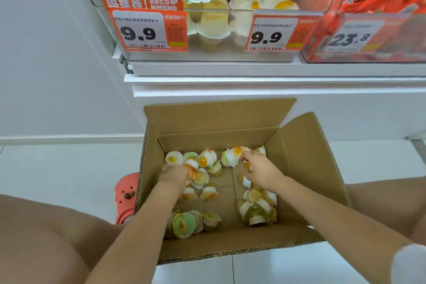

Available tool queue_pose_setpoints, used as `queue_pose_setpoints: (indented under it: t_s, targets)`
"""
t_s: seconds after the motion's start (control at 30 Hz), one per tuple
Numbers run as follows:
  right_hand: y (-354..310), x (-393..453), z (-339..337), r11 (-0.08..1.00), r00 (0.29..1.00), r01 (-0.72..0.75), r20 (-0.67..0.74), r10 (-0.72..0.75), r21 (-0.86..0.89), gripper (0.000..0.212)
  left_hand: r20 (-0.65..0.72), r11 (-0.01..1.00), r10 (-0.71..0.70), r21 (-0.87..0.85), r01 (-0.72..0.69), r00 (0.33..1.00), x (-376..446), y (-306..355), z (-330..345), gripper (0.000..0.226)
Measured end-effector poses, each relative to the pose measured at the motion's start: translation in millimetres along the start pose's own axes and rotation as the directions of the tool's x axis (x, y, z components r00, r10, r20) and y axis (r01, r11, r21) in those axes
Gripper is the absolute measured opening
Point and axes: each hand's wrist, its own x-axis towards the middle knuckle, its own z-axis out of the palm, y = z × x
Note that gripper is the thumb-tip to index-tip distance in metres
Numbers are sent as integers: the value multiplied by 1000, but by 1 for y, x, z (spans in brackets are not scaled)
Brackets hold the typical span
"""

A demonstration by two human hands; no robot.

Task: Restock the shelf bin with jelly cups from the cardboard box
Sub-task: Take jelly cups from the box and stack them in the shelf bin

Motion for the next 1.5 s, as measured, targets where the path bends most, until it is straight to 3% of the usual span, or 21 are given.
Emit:
queue_pose_setpoints:
  t_s: [0.1, 0.3, 0.4, 0.53, 0.63, 0.7, 0.73, 0.77, 0.83, 0.9, 0.93, 1.0, 1.1, 1.17, 1.23, 1.33, 1.4, 1.5]
  targets:
    - [11, 11, 22, 995, 993, -102, 58, 103, -20, 46, 96, 999, -33, 27, 31, 995, 16, 5, 28, 31]
    - [11, 49, 36, 979, 982, -191, -18, 191, -71, 68, 147, 993, -77, 105, 62, 986, 46, 4, 52, 37]
    - [12, 73, 32, 974, 986, -161, -77, 150, -157, 62, 115, 990, -60, 137, 44, 992, 54, -6, 63, 39]
    - [31, 95, 43, 940, 946, -298, -182, 267, -168, 39, 81, 980, -20, 200, 3, 997, 61, -15, 70, 38]
    - [46, 102, 56, 953, 951, -281, -170, 260, -115, 33, 97, 995, 14, 101, -23, 995, 56, -17, 65, 40]
    - [52, 104, 59, 962, 948, -258, -215, 234, -92, 29, 70, 984, 14, -179, -1, 997, 56, -19, 64, 47]
    - [54, 105, 59, 963, 946, -255, -228, 232, -82, 29, 58, 911, -1, -412, 24, 998, 54, -20, 62, 49]
    - [56, 104, 59, 964, 945, -252, -235, 227, -82, 30, 68, 758, -6, -650, 49, 998, 52, -22, 57, 48]
    - [62, 101, 60, 966, 952, -240, -220, 214, -100, 36, 159, 318, 61, -939, 132, 985, 45, -24, 44, 49]
    - [66, 98, 61, 973, 966, -198, -193, 174, -115, 40, 208, -157, 225, -956, 246, 952, 38, -22, 33, 52]
    - [66, 97, 63, 977, 973, -160, -191, 132, -139, 38, 186, -316, 288, -907, 277, 939, 33, -21, 27, 52]
    - [63, 99, 64, 978, 980, -82, -194, 44, -190, 32, 122, -490, 379, -815, 310, 918, 26, -17, 21, 60]
    - [57, 107, 58, 980, 998, -58, -43, 50, -191, 39, 42, -560, 460, -761, 327, 887, 17, -14, 18, 83]
    - [53, 113, 56, 965, 990, -72, 100, 100, -251, 37, 38, -570, 464, -752, 331, 885, 11, -13, 14, 80]
    - [48, 112, 53, 973, 984, -93, 131, 123, -214, 30, 93, -562, 423, -753, 342, 901, 4, -11, 8, 66]
    - [41, 99, 36, 973, 990, -133, 81, 120, 187, 25, 199, -511, 307, -791, 337, 931, -3, -6, -5, 38]
    - [31, 82, 14, 875, 989, -144, 94, 113, 462, 30, 233, -473, 231, -821, 318, 945, -8, 0, -17, 32]
    - [-1, 53, -25, 653, 963, -228, 268, 40, 722, 28, 201, -461, 192, -846, 269, 961, -19, 11, -42, 32]
